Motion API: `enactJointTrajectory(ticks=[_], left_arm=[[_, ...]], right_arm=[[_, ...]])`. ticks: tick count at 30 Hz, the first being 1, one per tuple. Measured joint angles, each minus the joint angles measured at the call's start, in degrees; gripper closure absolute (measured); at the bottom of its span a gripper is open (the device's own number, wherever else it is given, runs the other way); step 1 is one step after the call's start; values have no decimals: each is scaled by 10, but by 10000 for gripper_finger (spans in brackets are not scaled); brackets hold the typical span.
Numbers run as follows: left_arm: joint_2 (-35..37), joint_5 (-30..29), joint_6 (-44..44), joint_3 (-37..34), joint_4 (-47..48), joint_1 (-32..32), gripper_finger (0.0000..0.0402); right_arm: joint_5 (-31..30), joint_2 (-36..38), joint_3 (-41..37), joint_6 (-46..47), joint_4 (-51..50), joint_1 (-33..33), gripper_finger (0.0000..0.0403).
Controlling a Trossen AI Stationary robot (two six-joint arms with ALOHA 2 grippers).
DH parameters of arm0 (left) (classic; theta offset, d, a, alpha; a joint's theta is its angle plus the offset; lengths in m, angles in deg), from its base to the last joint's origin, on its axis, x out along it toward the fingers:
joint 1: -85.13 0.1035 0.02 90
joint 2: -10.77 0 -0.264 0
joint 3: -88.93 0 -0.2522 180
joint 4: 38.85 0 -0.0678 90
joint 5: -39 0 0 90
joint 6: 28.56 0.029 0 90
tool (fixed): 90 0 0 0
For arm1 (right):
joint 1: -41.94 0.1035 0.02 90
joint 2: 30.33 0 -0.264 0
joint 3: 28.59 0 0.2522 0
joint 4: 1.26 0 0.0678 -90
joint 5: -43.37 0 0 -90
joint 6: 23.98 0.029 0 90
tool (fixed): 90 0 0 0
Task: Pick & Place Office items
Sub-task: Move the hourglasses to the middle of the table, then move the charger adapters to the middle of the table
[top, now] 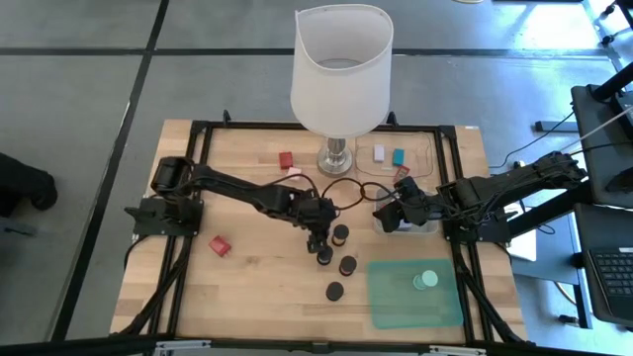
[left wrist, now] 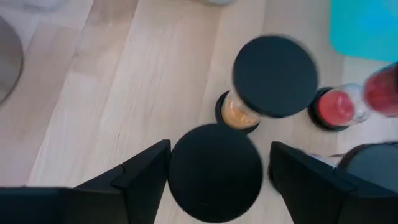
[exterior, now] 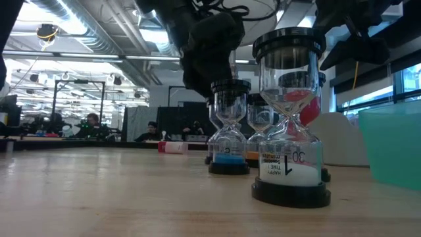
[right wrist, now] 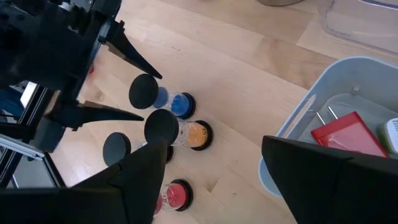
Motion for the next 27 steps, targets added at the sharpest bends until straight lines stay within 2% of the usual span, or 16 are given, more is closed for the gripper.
enactJointTrajectory(ticks=[7,13,19,24,27], left_arm=[[51,6,9,0,2,3,96],[124,-17,61,0,53,4,95],[192,-17,96,0,225,-5,93],[232,-4,128,-1,381,-34,95],[258,-4,122,-13,444,-54,95]], right_arm=[[0,0,0,0,2,0,136],[0,0,0,0,2,0,136],[0,0,0,0,2,0,136],[0,0,0,0,5,0,136],[0,0,0,0,5,0,136]])
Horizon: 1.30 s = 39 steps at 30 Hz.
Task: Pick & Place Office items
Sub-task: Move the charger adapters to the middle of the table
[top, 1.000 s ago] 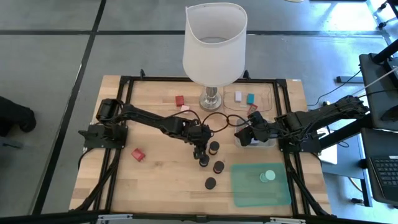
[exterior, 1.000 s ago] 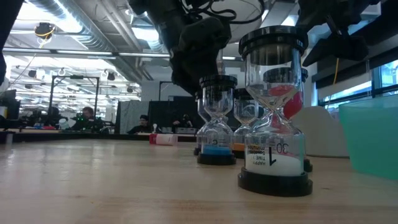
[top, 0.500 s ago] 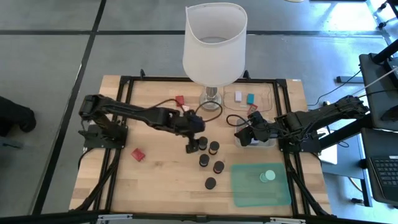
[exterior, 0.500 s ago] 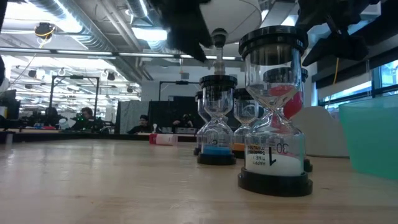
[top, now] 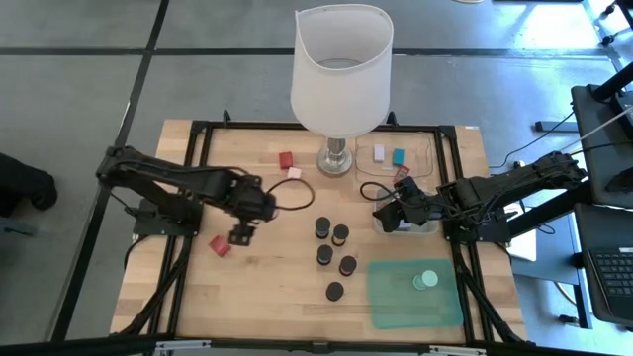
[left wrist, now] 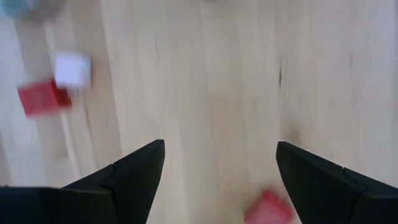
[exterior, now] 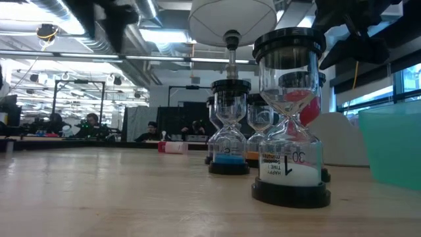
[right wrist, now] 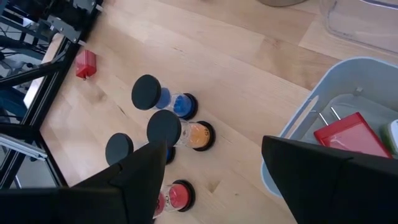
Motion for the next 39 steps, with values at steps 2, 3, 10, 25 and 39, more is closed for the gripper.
enactJointTrajectory(ticks=[2,3,10,25,39], left_arm=[[21,-1,-13,-15,28,-16,96],[33,0,-20,-25,34,-26,96],[148,26,-111,-143,27,-109,96],[248,69,-203,-351,-86,-283,96],[239,16,-182,-419,-169,-314,95]], right_arm=[[0,0,0,0,0,0,136],[0,0,0,0,0,0,136],[0,0,0,0,0,0,136],[0,0,0,0,0,0,136],[0,0,0,0,0,0,136]])
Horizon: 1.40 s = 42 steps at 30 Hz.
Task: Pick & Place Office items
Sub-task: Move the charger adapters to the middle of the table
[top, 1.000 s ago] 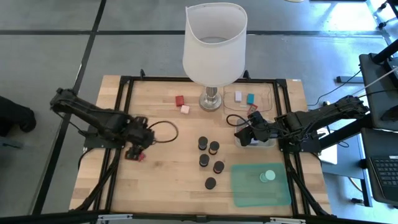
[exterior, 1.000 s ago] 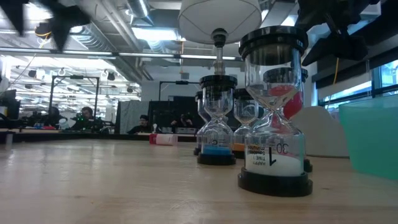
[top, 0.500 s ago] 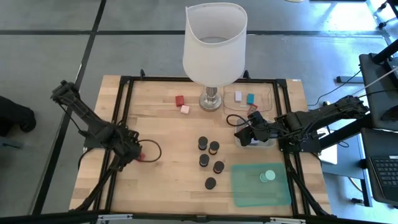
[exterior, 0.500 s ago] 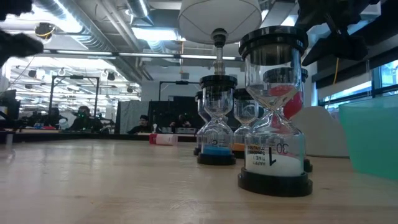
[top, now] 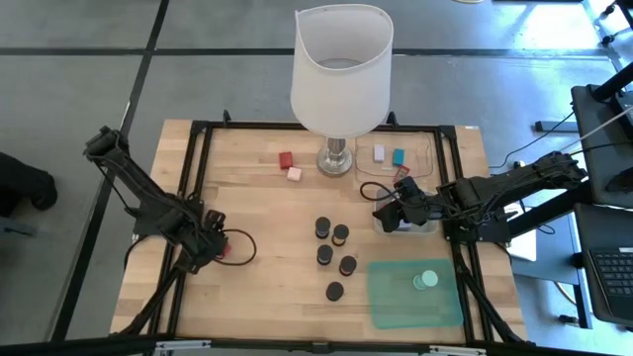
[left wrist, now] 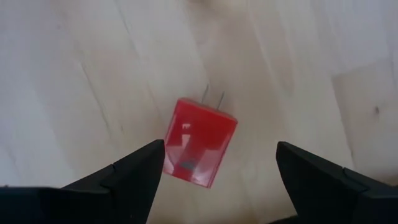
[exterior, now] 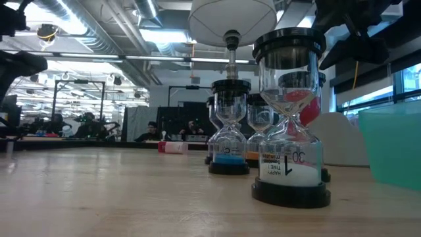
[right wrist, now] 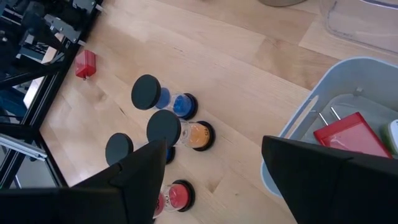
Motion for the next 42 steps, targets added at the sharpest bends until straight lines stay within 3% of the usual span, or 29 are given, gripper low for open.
enactJointTrajectory(ticks=[6,19,28,32,37,42], left_arm=[[-32,-21,-46,0,-23,0,95],[-157,-42,-17,0,-26,0,95],[-217,-33,-43,0,-58,0,97],[-224,-12,-82,1,-62,1,117],[-224,7,-122,1,-65,2,182],[-224,13,-142,1,-69,5,188]], right_arm=[[0,0,0,0,0,0,136],[0,0,0,0,0,0,136],[0,0,0,0,0,0,136],[0,0,0,0,0,0,136],[0,0,0,0,0,0,136],[0,0,0,0,0,0,136]])
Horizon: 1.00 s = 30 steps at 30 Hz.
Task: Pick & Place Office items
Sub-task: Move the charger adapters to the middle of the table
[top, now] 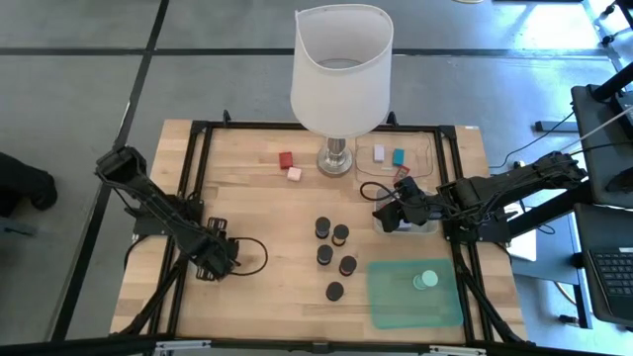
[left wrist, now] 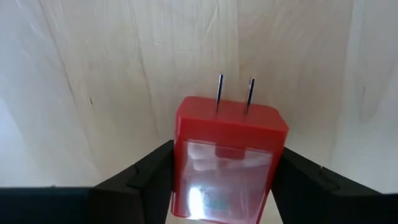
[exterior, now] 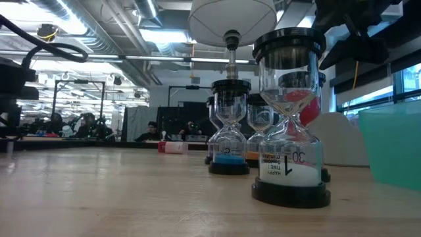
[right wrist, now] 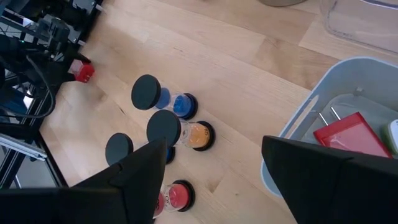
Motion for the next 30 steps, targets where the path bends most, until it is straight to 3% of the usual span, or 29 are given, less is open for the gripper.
enactJointTrajectory(ticks=[5,14,30], left_arm=[[-2,7,-11,15,-16,24,188],[-1,-74,36,100,-37,121,188],[-44,-115,163,152,-215,308,188]], right_arm=[[0,0,0,0,0,0,136],[0,0,0,0,0,0,136],[0,0,0,0,0,0,136]])
